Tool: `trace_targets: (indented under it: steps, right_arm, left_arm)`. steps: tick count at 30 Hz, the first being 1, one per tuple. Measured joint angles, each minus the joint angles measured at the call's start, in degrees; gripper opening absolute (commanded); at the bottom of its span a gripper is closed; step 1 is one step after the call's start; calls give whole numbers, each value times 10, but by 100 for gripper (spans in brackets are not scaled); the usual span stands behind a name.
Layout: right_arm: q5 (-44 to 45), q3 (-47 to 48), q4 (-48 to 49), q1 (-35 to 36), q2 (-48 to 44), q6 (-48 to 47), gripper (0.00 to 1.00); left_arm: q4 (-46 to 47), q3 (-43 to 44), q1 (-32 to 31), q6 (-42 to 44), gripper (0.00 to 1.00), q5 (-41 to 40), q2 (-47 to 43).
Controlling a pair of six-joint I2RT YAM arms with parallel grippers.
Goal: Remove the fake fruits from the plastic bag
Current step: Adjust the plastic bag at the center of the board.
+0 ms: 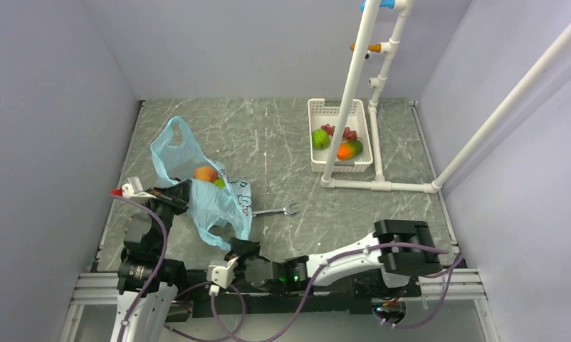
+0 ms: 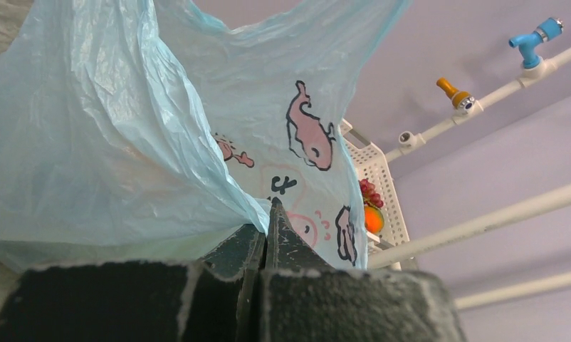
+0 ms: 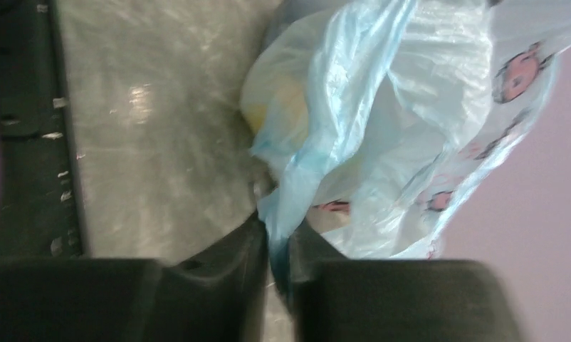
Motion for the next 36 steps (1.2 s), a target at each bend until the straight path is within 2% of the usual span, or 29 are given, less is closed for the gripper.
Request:
trace_targets:
  steps: [3, 5, 7, 9, 13, 16, 20, 22, 27, 31, 36]
  right_arm:
    - [-45, -10, -81, -8, -47, 69, 53]
    - [-92, -12, -140, -21, -104, 121, 79]
    - [-144, -11, -181, -34, -158, 169, 92]
    - [-200, -3, -229, -50, -206, 211, 98]
    - [-333, 5, -310, -108, -284, 292, 99]
    - [-399, 7, -349, -171, -348, 348, 99]
    - [-408, 73, -400, -229, -370, 423, 99]
    - [-386, 133, -417, -243, -339, 457, 99]
    - [-279, 316, -448, -269, -164, 554, 99]
    - [-253, 368, -466, -273, -56, 577, 99]
    - [-227, 470, -513, -271, 94, 551, 85]
  left_arm:
    - [7, 0, 0, 2, 0, 5, -3]
    - [2, 0, 0, 2, 0, 9, -16]
    - [-5, -3, 0, 2, 0, 14, -38]
    - [-14, -7, 0, 1, 0, 21, -57]
    - [-39, -13, 0, 3, 0, 36, -68]
    - [-59, -12, 0, 16, 0, 44, -68]
    - [-87, 1, 0, 32, 0, 53, -68]
    - [-98, 9, 0, 36, 0, 57, -68]
    - [-133, 24, 0, 38, 0, 61, -68]
    - [-187, 50, 0, 38, 0, 48, -68]
    - [-229, 82, 0, 39, 0, 38, -68]
